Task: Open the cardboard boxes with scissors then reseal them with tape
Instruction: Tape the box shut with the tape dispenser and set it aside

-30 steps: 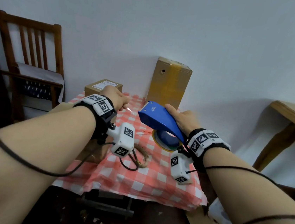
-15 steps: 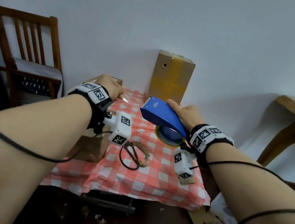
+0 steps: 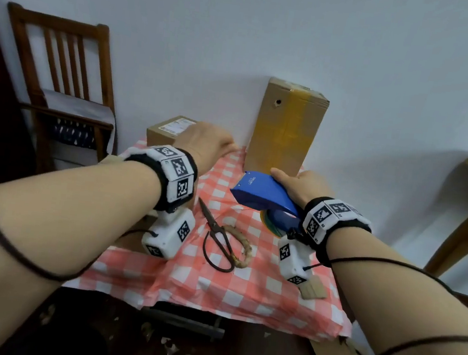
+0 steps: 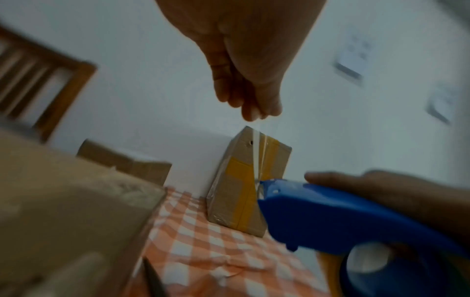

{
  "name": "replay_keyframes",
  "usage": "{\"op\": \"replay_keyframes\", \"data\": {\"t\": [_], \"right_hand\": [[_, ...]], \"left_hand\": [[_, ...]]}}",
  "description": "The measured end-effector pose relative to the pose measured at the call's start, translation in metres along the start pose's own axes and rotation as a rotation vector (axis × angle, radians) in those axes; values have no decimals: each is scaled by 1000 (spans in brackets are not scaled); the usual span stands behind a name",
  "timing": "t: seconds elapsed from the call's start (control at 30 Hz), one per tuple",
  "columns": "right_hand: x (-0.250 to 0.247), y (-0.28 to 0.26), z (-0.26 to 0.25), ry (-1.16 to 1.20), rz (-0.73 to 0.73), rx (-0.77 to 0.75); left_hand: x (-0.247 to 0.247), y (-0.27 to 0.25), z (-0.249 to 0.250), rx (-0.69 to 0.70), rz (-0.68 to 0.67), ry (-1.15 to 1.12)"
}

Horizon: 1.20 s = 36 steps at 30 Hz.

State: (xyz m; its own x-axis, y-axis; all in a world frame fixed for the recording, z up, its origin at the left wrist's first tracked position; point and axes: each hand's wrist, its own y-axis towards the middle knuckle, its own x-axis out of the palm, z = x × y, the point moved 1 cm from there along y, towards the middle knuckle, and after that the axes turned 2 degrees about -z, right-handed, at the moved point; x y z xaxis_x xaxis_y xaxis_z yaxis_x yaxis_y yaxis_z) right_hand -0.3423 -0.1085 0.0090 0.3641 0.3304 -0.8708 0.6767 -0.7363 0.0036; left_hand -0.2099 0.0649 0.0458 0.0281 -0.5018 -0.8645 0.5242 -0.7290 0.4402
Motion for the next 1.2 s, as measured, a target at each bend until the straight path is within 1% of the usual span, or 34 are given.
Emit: {"op": "replay_keyframes", "data": {"t": [0.03,0.1,0.13,0.17,0.2,0.27,0.3,0.33,0.43,0.47,0.57,0.6,0.67,0.73,0.8,0.83,0.87,0.9,0.93,0.97,1.03,1.07,1.1,1.13,1.2], "right_hand": [[2,1,-3,-2,-6,8],[3,6,-8,35,7,19],[5,10,-8,40,16,30],[6,13,-8,15,18,42],[8,17,-5,-38,21,62],[14,21,7,-156,45,135],[16,19,10,-174,49,150],[19,18,12,-156,32,157],[32,15,9,-59,-91,102],[38,12,5,-61,-135,90],[59,16,1,-311,-265,77],[64,17,0,-415,-310,60],[71,20,-1,-550,-378,28],[68,21,-4,-562,-355,1],[60,23,-11,-429,-216,-47],[55,24,-17,-292,-130,-94],[51,22,-25,-95,-81,-143],[48,18,-37,159,-97,-174],[47,12,-50,414,-168,-180],[46,6,-63,618,-272,-179],[46,-7,-86,854,-497,-167],[45,-14,-94,917,-564,-175],[46,-20,-100,959,-597,-199],[45,-25,-102,968,-606,-226],[46,-32,-102,915,-628,-277]], "left_hand": [[-2,1,2,43,-26,69],[-3,2,3,80,-68,188],[-3,2,4,86,-78,223],[-5,2,6,90,-53,222],[-9,2,8,78,-5,180],[-21,7,1,44,148,26],[-27,10,-7,1,184,-49],[-31,13,-15,-54,180,-124],[-31,13,-31,-258,37,-377],[-29,11,-34,-315,-10,-469],[-28,8,-35,-411,-106,-657],[-31,8,-36,-431,-126,-691],[-34,6,-38,-459,-167,-726],[-35,3,-41,-469,-224,-725],[-36,1,-43,-467,-265,-721],[-36,0,-43,-467,-282,-724],[-37,-1,-42,-469,-299,-730],[-38,-2,-40,-472,-315,-735],[-39,-2,-38,-474,-330,-739],[-39,-4,-37,-476,-340,-744],[-41,-7,-34,-474,-355,-749],[-42,-9,-33,-475,-358,-755],[-42,-11,-34,-478,-353,-765],[-43,-12,-35,-483,-341,-778],[-45,-16,-39,-501,-306,-800]]}}
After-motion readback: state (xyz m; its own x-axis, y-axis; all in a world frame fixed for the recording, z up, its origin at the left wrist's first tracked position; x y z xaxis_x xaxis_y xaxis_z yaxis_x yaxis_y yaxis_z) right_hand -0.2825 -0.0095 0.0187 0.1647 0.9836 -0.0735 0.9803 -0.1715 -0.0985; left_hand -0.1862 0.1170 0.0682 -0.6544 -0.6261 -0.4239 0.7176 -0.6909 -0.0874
